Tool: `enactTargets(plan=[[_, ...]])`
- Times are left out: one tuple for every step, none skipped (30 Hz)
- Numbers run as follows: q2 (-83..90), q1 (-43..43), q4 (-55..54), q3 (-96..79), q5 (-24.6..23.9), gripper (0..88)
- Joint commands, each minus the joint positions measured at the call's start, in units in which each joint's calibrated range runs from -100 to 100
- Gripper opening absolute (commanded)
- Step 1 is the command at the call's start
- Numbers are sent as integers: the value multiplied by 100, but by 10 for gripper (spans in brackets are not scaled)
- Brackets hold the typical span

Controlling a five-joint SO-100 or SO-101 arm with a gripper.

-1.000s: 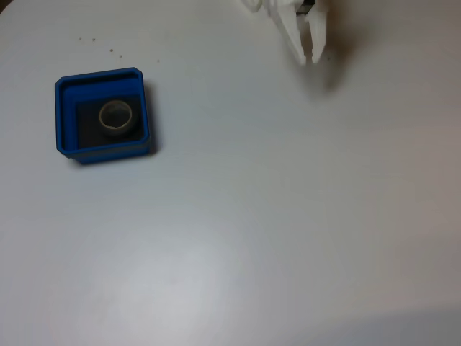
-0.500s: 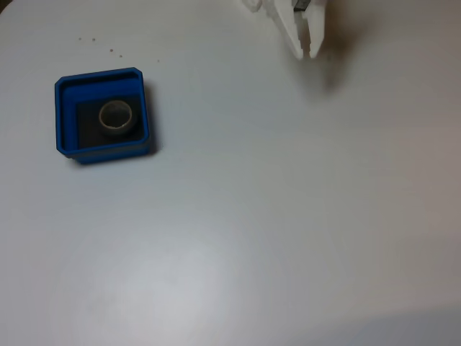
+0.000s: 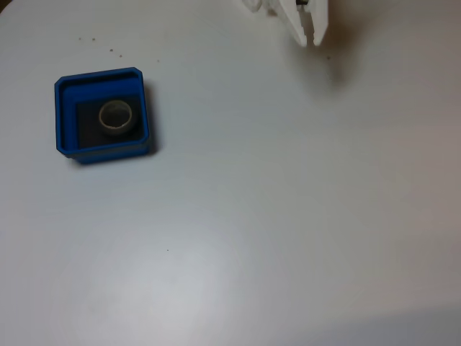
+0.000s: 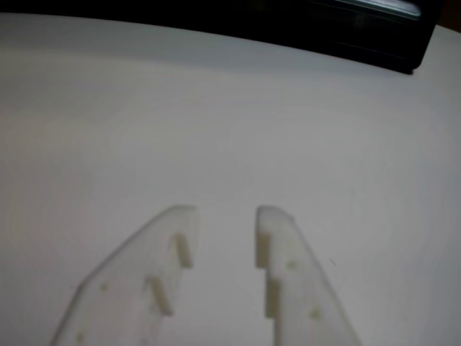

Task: Pick the black tape roll and drop it in the blue box

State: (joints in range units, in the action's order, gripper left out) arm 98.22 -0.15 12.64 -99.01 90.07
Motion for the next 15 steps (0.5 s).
enactTargets(plan=[[77, 0, -126, -81, 21, 14], [69, 0, -126, -81, 21, 14], [69, 0, -126, -81, 21, 14], [61, 0, -126, -81, 21, 14], [52, 0, -126, -81, 21, 14], [44, -10, -126, -81, 21, 14], [44, -10, -126, -81, 21, 14], [27, -10, -126, -81, 21, 14], [27, -10, -126, -81, 21, 14], [27, -10, -126, -81, 21, 14], [27, -10, -126, -81, 21, 14], [27, -10, -126, -81, 21, 14], [27, -10, -126, -81, 21, 14], [27, -10, -126, -81, 21, 14], [27, -10, -126, -81, 21, 14]])
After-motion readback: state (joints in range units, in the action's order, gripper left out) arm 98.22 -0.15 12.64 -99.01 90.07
